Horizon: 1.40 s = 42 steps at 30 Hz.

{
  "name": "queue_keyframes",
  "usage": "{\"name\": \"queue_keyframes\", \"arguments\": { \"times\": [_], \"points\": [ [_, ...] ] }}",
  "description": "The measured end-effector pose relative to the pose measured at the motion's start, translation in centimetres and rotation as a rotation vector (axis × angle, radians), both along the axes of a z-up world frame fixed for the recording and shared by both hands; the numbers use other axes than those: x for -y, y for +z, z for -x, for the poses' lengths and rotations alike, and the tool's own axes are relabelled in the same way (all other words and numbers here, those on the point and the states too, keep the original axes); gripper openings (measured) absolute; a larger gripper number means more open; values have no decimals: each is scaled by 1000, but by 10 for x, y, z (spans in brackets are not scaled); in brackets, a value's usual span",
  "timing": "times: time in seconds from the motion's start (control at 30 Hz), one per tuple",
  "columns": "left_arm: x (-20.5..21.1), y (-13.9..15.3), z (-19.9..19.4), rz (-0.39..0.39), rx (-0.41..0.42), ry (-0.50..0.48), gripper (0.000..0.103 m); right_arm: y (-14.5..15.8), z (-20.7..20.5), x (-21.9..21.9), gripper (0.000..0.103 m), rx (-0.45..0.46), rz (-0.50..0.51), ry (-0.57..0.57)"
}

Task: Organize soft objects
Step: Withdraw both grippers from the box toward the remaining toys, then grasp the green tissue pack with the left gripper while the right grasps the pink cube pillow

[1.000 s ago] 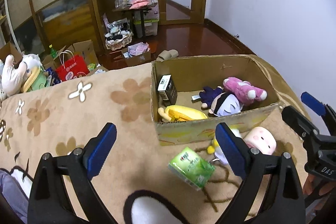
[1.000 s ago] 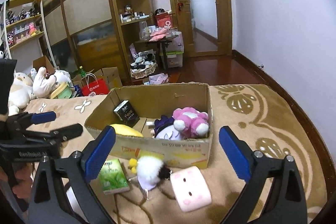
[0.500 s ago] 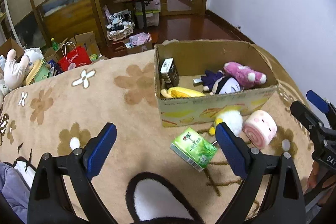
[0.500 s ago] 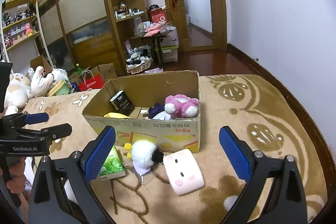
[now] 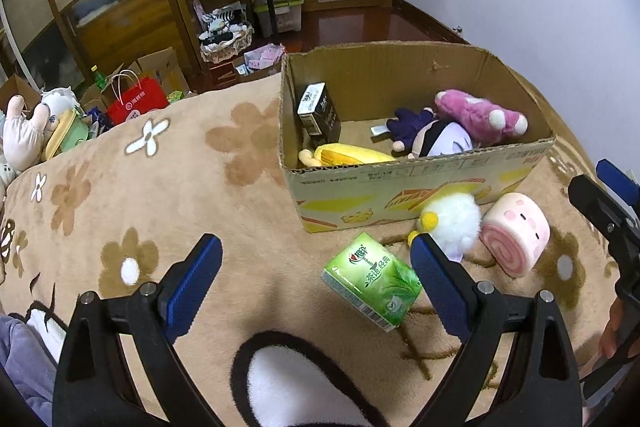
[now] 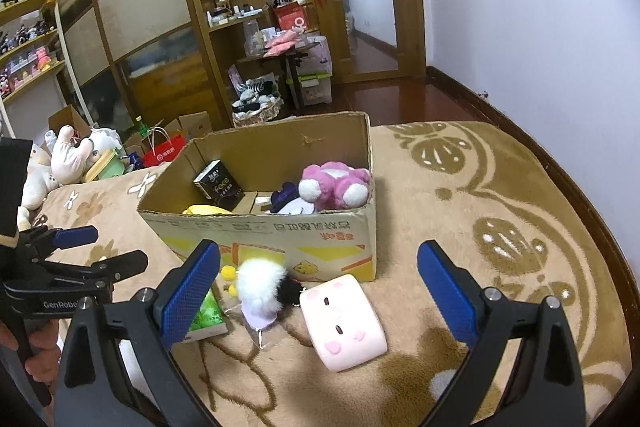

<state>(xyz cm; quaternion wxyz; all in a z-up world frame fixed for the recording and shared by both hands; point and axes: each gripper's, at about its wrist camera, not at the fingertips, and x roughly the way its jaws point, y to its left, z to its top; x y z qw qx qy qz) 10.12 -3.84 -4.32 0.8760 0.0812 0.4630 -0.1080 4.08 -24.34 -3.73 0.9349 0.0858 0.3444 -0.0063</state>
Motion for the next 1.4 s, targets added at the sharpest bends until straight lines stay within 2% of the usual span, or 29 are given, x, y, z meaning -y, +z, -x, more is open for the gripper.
{"name": "queue_keyframes", "arguments": {
  "times": [0.37,0.57,0.9,1.13,1.4],
  "points": [
    [17,-27,-14,0,-28,-16,94,-23,-15,3,103,-82,-14,-22],
    [26,-40,-18,31,-40,-40,94,-37,-24,6,103,-137,-47,-31],
    [43,-64,-16,-22,-104,-108,94,-67,-36,6,103,-246,-40,-58],
    [56,-77,-12,-55,-144,-162,94,-78,-38,11,103,-288,-52,-96],
    [61,-96,-9,-100,-179,-167,94,-93,-39,13,103,-362,-77,-109]
  ]
}}
